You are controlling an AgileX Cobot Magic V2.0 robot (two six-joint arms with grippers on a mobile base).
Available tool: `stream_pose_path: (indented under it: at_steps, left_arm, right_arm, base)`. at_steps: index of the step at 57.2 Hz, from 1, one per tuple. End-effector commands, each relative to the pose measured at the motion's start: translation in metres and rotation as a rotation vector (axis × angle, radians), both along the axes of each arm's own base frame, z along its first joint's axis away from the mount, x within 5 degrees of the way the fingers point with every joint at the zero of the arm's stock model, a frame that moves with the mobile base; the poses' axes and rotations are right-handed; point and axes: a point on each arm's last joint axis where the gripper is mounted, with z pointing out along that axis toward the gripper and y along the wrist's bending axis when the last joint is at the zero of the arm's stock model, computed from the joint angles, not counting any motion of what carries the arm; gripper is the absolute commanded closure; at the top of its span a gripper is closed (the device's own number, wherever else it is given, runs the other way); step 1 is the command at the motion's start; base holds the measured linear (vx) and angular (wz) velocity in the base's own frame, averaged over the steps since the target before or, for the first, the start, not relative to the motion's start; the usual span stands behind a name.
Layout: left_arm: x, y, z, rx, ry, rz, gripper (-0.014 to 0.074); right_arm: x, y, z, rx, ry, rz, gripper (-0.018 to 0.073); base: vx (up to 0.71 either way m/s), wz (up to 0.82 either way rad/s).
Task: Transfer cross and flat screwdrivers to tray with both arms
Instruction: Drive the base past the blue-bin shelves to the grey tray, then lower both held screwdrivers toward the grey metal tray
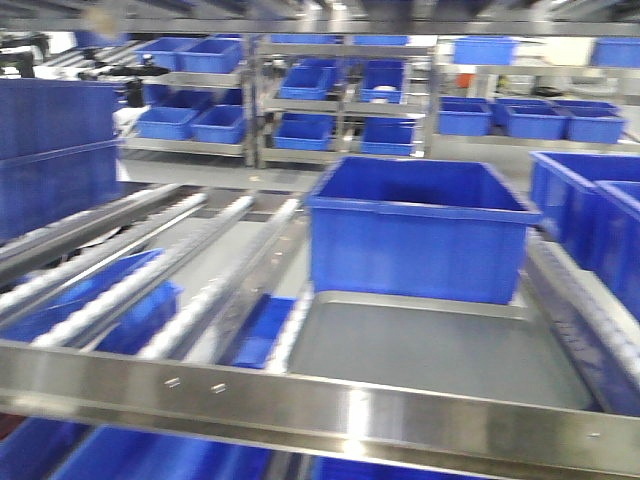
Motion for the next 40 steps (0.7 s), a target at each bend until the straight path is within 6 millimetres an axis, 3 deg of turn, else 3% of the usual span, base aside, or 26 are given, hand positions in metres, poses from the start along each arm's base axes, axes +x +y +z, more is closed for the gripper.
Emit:
stream_pose_path:
  at_steps: [1,16,40]
  left_arm:
    - [-0.0043,0.0011,0.0202,-0.046,-0.127,0.005,0.0594]
    - [-0.0043,0.0011,0.0202,-0.046,-0.127,0.005,0.0594]
    - [-0.0033,0.0008,0.0197,-0.045,-0.124,0.005,0.0594]
  right_arm:
    - [-0.0032,-0.0010,0.0124,0.024,-0.045,-0.012,0.0568]
    - [-0.0032,-0.0010,0.0124,0.024,-0.045,-0.012,0.0568]
    - [-0.0024,-0.0011,0.0121,0.024,-0.042,-0.012,0.0568]
  base:
    - [0.16,-0.49]
    - [0.18,-0.34]
    - [0.18,-0.11]
